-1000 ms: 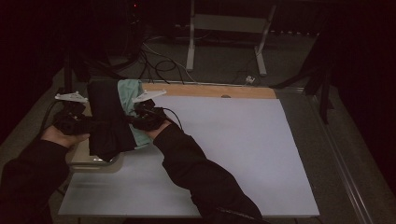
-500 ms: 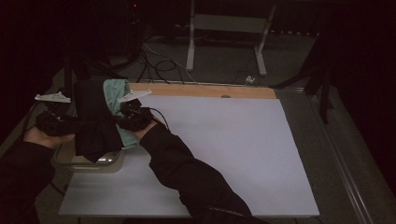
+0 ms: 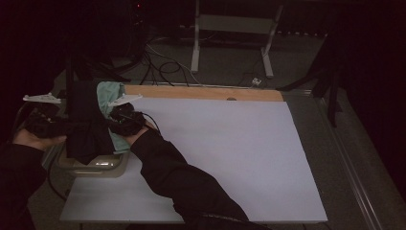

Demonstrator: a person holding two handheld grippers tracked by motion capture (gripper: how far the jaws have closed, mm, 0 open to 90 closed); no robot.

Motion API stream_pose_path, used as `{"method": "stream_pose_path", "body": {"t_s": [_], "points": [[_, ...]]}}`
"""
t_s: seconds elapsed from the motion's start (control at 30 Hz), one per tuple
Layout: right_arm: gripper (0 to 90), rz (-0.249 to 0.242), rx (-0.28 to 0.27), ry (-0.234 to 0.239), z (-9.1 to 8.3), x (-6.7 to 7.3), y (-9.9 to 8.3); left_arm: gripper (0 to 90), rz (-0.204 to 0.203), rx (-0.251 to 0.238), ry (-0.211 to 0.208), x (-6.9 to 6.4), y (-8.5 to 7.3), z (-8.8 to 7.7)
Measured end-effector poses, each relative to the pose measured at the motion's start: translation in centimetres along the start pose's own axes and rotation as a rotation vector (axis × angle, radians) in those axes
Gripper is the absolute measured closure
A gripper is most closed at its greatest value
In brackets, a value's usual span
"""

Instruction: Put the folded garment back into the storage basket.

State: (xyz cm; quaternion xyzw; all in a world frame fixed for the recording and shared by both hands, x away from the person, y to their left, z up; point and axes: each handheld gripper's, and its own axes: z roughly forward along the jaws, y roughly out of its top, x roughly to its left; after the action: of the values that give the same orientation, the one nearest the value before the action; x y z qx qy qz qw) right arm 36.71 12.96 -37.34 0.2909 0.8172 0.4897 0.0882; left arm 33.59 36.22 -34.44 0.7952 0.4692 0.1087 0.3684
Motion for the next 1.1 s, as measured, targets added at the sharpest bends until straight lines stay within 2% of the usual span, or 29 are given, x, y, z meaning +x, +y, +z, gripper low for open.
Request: {"method": "stream_pose_path", "body": {"t_s": [0.3,0.63,0.9,1.1], "points": [[75.7,0.039,-0.011,-0.005,1.1,0.6,-0.2,75.0,-0.006,0.012,0.011,1.1,-0.4,0.0],[75.6,0.068,-0.013,-0.002,2.4,1.1,-1.5,75.0,-0.002,0.040,0.022,1.9,-1.3,0.5],[75.6,0.059,-0.007,-0.004,3.4,1.5,-1.9,75.0,-0.008,0.056,0.023,2.7,-1.9,0.5],[75.6,0.074,-0.009,-0.016,3.9,1.8,-2.1,75.0,-0.002,0.060,0.017,3.3,-2.0,0.7]]}}
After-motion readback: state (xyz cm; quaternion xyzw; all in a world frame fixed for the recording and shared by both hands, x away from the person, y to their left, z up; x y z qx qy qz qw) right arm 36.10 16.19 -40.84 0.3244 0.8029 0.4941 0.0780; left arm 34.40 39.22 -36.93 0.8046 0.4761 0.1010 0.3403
